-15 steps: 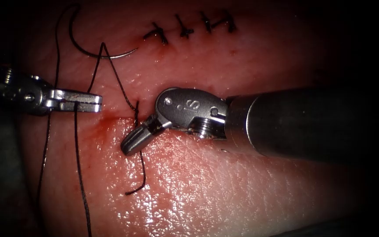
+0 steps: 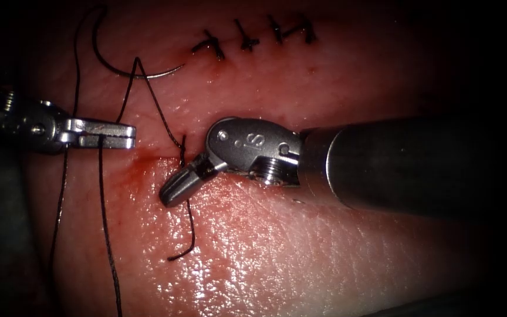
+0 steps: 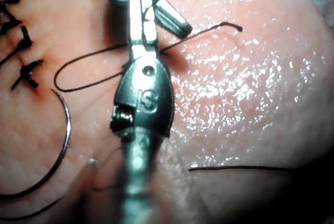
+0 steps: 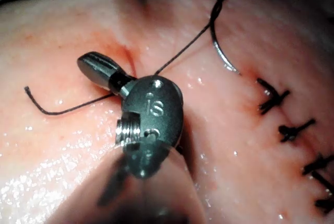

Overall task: Wound Closure
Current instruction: Wrap suture clockwise one time around right end-effector

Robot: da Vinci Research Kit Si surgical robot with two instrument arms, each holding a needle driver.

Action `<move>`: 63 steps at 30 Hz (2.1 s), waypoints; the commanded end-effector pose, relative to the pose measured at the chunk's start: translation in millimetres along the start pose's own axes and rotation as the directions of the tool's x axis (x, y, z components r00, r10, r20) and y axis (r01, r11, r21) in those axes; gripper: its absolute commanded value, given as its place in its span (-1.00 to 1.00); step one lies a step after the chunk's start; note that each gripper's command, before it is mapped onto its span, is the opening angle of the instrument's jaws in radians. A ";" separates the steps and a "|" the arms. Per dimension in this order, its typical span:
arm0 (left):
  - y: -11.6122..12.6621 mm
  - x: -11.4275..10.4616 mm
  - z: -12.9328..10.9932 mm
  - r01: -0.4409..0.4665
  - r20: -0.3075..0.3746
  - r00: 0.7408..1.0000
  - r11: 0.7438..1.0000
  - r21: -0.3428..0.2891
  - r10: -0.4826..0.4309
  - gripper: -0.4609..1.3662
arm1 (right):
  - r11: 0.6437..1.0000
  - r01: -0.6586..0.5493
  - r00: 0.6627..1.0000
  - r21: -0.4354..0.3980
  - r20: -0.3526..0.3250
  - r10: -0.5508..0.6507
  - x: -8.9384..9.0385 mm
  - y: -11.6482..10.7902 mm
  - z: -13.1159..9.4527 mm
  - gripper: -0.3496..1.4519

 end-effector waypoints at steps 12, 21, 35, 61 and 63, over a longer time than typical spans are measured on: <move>0.5 0.4 0.6 0.028 -0.011 1.000 1.000 -0.015 -0.028 -0.88 | 0.994 -0.025 0.997 -0.107 -0.080 0.017 -0.8 3.7 0.9 -1.00; 1.1 -0.1 1.2 0.047 -0.013 0.999 0.999 -0.014 -0.048 -0.88 | 0.983 -0.044 0.985 -0.179 -0.174 0.012 -0.5 6.2 2.2 -1.00; 2.5 -1.8 1.9 0.179 -0.024 0.984 0.984 -0.004 -0.179 -0.88 | 0.966 -0.068 0.955 -0.250 -0.295 -0.009 0.2 8.7 3.2 -1.00; 1.0 -5.6 0.0 0.380 -0.125 0.918 0.925 0.015 -0.375 -0.88 | 0.935 -0.218 0.770 -0.280 -0.638 -0.012 0.9 7.9 0.4 -1.00; 0.9 -6.2 -0.2 0.382 -0.126 0.918 0.924 0.025 -0.376 -0.88 | 0.927 -0.239 0.761 -0.289 -0.649 -0.006 0.9 7.7 0.1 -1.00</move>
